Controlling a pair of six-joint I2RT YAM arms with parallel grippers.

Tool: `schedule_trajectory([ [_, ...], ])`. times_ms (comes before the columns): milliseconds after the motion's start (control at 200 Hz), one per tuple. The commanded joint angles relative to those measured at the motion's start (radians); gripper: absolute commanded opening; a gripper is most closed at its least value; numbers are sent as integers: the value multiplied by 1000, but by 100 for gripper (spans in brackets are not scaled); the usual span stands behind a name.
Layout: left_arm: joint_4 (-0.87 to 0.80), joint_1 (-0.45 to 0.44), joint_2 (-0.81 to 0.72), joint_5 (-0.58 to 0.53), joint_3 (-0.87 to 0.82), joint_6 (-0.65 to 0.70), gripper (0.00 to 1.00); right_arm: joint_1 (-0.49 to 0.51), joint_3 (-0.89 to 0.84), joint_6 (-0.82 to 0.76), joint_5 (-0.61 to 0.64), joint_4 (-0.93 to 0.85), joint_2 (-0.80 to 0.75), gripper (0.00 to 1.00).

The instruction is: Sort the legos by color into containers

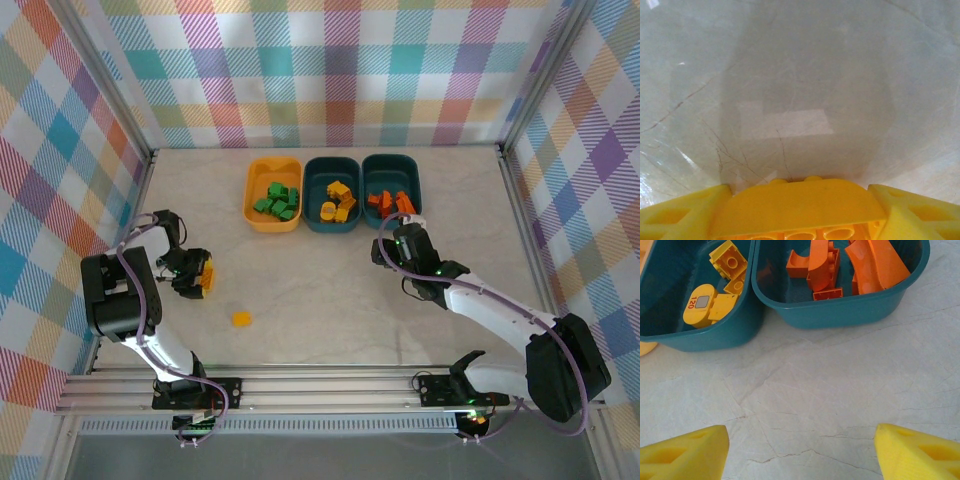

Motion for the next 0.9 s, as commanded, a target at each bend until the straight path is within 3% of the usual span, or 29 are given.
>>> schedule_trajectory([
  [0, 51, -45, -35, 35, -23, 2, 68, 5, -13, 14, 17, 37, 10, 76],
  [245, 79, -123, -171, 12, -32, -15, 65, 5, -13, 14, 19, 41, 12, 76],
  [420, 102, -321, -210, -59, 81, -17, 65, 5, -14, 23, 14, 45, 22, 76],
  [660, 122, -603, 48, -113, 463, 127, 61, 6, -15, 0, 60, 69, 65, 75],
  [895, 113, -660, 358, -85, 798, 248, 58, 6, -19, 5, 71, 71, 60, 75],
])
